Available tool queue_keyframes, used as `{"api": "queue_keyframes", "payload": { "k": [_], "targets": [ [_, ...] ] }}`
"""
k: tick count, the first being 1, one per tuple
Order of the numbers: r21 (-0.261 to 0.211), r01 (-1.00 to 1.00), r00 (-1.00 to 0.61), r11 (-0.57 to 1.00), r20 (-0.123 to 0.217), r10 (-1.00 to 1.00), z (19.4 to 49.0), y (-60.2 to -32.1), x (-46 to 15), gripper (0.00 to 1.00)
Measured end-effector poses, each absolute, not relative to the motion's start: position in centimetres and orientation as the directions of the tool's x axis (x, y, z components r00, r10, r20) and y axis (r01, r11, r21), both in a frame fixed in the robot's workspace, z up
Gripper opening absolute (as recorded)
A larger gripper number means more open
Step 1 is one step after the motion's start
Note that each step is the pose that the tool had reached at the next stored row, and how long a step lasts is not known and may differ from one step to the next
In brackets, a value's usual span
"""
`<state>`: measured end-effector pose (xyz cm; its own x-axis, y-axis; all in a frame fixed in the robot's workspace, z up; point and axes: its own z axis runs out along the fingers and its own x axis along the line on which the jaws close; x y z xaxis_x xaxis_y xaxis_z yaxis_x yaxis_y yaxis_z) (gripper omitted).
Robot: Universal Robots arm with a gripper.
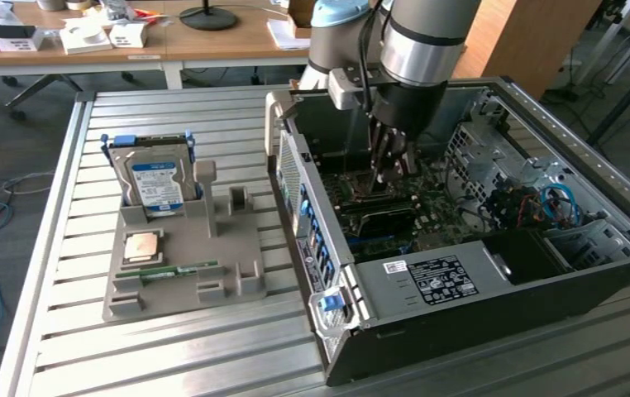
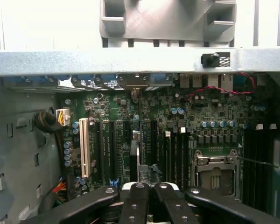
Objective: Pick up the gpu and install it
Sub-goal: 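Press down on the gpu until it lock into place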
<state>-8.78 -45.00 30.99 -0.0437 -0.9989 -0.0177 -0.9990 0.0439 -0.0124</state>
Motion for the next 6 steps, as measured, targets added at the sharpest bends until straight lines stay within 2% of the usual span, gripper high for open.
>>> {"api": "queue_keyframes", "payload": {
  "k": [6],
  "targets": [
    [-0.012,-0.999,-0.044,0.044,-0.018,-0.999,31.0,-45.0,-8.79,0.11]
  ]
}}
